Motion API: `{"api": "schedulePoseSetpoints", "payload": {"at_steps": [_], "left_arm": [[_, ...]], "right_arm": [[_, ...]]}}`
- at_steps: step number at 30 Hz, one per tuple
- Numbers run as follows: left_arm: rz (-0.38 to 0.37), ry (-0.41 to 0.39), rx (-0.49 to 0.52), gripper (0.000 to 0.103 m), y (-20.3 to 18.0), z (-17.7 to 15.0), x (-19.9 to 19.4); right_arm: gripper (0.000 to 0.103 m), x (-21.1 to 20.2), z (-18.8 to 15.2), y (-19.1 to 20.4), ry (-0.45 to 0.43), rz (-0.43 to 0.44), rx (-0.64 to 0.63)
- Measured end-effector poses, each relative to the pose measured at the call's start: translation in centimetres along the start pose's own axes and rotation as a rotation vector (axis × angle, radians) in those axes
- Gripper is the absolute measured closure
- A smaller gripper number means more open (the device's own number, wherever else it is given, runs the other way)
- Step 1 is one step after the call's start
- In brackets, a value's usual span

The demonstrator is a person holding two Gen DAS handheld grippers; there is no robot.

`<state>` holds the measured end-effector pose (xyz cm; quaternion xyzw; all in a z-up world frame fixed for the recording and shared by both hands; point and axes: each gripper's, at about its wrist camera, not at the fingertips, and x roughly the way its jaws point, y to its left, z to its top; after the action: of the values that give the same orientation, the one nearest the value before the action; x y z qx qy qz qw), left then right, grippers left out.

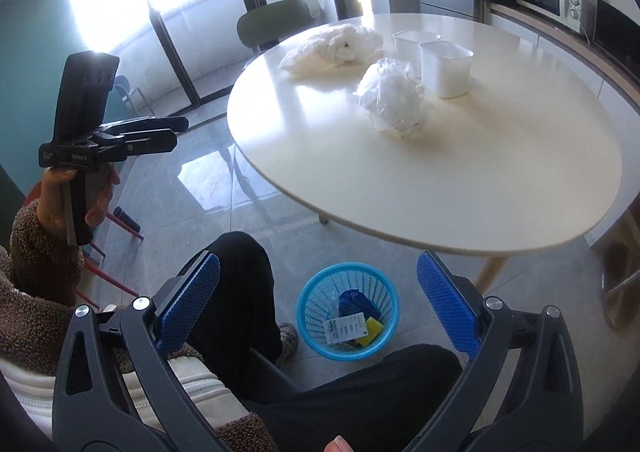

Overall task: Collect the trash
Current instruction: 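Raise both tools back toward the table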

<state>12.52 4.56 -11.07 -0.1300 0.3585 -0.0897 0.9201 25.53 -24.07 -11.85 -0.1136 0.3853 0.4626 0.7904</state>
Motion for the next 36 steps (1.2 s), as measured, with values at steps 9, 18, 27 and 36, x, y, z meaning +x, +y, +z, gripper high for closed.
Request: {"api": "schedulePoseSetpoints", "payload": {"at_steps": [9,18,27,36], "left_arm": [[0.067,-0.050,-0.002,0.006,2.0,2.7,-0.4],[0.098,-0.080,-0.001,0.006,3.5,6.0,0.9],[0.164,-0.080,-0.037,0.006,6.2,8.9,3.3],[0.193,-0.047,-0.054,0.006,8.7,13.7,7.7]], "right_arm": [[0.009,-1.0,3.2,-2.4,-0.116,-0.065,0.054],[0.009,-0.3,6.1,-3.8,-0.160,-0.087,0.063],[0.009,4.2,8.1,-5.2,-0.127,-0.094,0.087],[0.009,9.1,10.9,-6.1,-0.060,-0.106,0.065]]}}
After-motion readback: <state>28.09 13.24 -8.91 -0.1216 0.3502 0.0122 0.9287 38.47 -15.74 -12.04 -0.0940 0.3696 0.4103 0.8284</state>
